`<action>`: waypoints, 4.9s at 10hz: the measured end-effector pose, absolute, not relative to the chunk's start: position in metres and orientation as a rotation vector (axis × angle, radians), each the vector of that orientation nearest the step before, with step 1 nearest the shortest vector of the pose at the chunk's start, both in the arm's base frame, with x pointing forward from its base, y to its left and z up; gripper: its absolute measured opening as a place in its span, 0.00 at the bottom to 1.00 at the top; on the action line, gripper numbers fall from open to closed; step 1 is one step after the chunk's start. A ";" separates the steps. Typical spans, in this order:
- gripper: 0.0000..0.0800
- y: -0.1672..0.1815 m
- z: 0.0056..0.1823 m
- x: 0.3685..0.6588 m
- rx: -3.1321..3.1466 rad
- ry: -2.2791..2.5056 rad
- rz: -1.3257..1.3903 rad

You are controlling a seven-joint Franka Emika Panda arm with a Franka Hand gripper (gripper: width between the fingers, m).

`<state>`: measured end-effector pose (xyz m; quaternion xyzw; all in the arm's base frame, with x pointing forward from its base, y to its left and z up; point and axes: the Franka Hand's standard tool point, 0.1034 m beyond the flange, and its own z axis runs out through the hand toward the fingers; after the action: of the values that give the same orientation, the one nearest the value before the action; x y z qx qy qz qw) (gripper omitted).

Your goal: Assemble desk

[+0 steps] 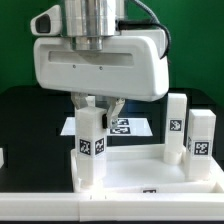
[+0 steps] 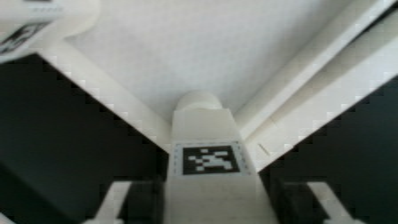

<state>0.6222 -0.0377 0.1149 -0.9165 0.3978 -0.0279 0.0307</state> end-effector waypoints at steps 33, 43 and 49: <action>0.55 -0.052 0.113 0.624 -2.538 1.590 -0.065; 0.81 -0.055 0.121 0.628 -3.107 0.053 -0.084; 0.36 -0.047 0.121 0.630 -2.986 0.817 -0.077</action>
Offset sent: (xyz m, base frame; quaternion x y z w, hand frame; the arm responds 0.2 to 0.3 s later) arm 0.0001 -0.0050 -0.0091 0.0603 -0.0584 0.2847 0.9549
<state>0.6295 -0.0472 0.1212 -0.9640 0.2638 -0.0250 0.0225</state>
